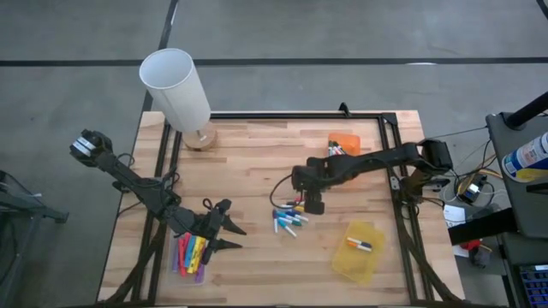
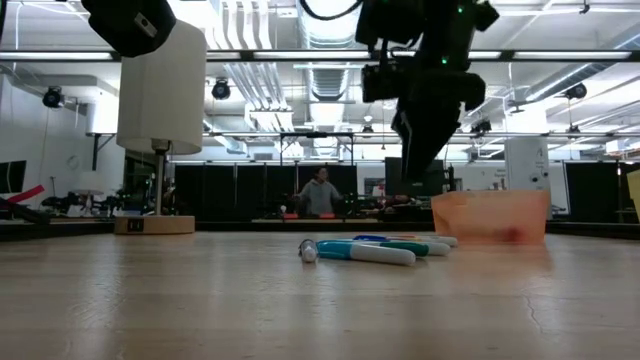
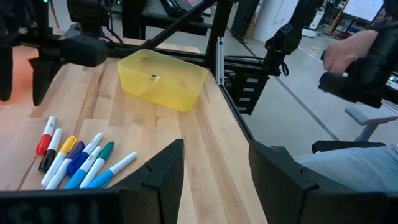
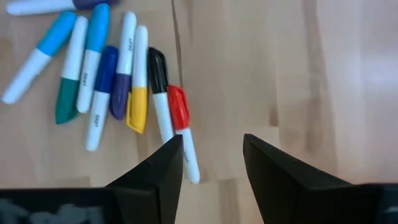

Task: Pick & Place Markers
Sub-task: Put the red highlighter pen into the yellow bin

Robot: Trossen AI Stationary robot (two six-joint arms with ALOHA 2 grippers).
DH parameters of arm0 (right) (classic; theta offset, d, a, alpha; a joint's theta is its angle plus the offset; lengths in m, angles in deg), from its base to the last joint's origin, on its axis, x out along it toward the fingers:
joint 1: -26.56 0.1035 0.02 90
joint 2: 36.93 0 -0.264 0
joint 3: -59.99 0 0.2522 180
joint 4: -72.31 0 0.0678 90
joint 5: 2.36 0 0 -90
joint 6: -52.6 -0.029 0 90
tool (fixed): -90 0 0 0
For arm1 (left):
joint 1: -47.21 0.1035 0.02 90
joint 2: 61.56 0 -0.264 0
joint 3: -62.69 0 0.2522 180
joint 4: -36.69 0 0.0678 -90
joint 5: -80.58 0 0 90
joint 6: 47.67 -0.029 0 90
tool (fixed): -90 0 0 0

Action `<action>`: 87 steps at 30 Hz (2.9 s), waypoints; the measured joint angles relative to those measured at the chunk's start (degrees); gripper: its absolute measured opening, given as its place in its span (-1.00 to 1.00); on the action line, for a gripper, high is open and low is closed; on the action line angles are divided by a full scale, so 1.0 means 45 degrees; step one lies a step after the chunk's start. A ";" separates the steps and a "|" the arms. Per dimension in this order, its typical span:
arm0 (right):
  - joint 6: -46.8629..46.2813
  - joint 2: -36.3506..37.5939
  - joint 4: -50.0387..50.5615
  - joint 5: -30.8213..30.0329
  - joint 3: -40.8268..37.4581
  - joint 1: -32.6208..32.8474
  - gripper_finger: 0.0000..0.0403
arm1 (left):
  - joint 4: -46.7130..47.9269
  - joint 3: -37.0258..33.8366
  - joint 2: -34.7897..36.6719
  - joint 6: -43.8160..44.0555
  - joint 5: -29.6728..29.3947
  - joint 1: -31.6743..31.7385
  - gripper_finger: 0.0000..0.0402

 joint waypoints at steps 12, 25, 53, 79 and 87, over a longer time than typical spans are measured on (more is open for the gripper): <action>0.0126 -0.0004 -0.1422 0.0272 -0.1578 -0.0128 -0.31 | 0.0000 -0.0029 0.0000 0.0024 0.0000 0.0004 -0.13; -0.0161 -0.0005 -0.3164 0.0864 -0.2933 -0.0128 -0.35 | -0.0005 -0.0039 0.0000 0.0029 0.0000 0.0002 -0.13; -0.1866 -0.0634 -0.4396 0.0748 -0.3656 -0.0114 -0.55 | -0.0228 -0.0039 0.0005 0.0029 0.0003 0.0000 -0.13; -0.2736 -0.0767 -0.2905 0.0941 -0.0424 0.0285 -0.88 | -0.0204 -0.0053 0.0005 -0.0024 0.0005 0.0005 -0.13; -0.3976 -0.0763 0.0384 0.0893 0.1300 0.1865 -0.88 | -0.0194 -0.0092 0.0005 -0.0039 0.0005 0.0005 -0.13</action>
